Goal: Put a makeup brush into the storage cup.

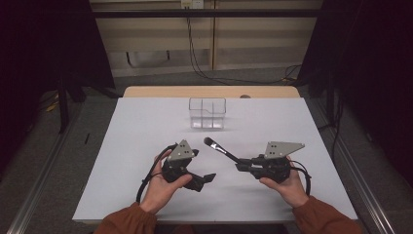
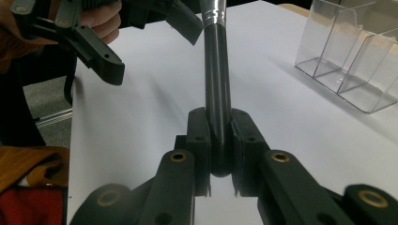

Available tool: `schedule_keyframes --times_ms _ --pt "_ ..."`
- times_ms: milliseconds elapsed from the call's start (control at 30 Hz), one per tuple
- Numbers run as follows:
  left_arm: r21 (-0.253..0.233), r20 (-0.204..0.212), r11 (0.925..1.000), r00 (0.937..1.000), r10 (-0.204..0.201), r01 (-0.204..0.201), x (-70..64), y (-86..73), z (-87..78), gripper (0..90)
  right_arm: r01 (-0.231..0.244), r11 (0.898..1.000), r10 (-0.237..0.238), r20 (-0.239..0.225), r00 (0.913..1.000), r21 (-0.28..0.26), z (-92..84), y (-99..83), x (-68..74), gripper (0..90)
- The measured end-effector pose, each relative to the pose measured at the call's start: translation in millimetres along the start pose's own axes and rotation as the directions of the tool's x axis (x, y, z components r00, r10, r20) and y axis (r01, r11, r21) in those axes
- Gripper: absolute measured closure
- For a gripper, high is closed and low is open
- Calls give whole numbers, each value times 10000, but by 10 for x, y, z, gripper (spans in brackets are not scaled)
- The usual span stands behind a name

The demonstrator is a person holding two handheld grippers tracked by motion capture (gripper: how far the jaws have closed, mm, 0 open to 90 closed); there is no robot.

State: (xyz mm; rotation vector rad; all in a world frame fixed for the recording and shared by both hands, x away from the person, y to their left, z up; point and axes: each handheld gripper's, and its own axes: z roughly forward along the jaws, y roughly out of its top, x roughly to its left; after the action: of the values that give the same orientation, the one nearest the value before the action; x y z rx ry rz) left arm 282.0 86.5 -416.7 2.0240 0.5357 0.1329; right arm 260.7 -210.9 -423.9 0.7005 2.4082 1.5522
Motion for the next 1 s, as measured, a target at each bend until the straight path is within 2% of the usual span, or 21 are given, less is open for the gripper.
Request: schedule_keyframes --times_ms 67,200,300,400,433,533,633,700,800,867,1000 --pt "-145 101 9999 9999 -65 66 -16 24 47 53 20 10000 -20 14 10000 -27 -4 3 0 798" --pt "-520 -111 9986 9999 12 -18 -64 75 121 65 10 9999 -9 84 10000 -125 -18 8 3 798" --pt "-622 155 9981 9999 60 -50 -101 118 169 72 17 9998 -15 103 9999 -179 -26 9 -1 798" --pt "-609 172 9980 9997 162 -151 -142 153 215 72 27 9998 -24 118 9999 -206 -30 10 -2 798" --pt "-708 209 9975 9998 69 -54 -152 159 237 72 30 9998 -27 117 9999 -207 -31 11 -2 798" --pt "-755 594 9971 9982 8 37 -154 180 274 71 28 9997 -25 135 9999 -231 -32 11 -1 798" --pt "-955 290 9954 9996 -57 84 -170 199 294 67 15 9997 -12 150 9999 -240 -32 10 2 798" --pt "-1088 302 9939 9994 -160 192 -161 213 296 71 30 9997 -26 160 9999 -230 -31 8 0 798" --pt "-1235 334 9923 9994 -90 130 -160 228 305 137 -6 9997 11 173 9998 -261 -31 5 -2 798" --pt "-1324 158 9912 9999 -29 49 -164 238 325 173 -9 9996 15 205 9998 -281 -30 6 0 797" --pt "-1497 194 9884 9995 -243 270 -132 260 326 254 37 9997 -32 207 9998 -261 -28 1 0 798"
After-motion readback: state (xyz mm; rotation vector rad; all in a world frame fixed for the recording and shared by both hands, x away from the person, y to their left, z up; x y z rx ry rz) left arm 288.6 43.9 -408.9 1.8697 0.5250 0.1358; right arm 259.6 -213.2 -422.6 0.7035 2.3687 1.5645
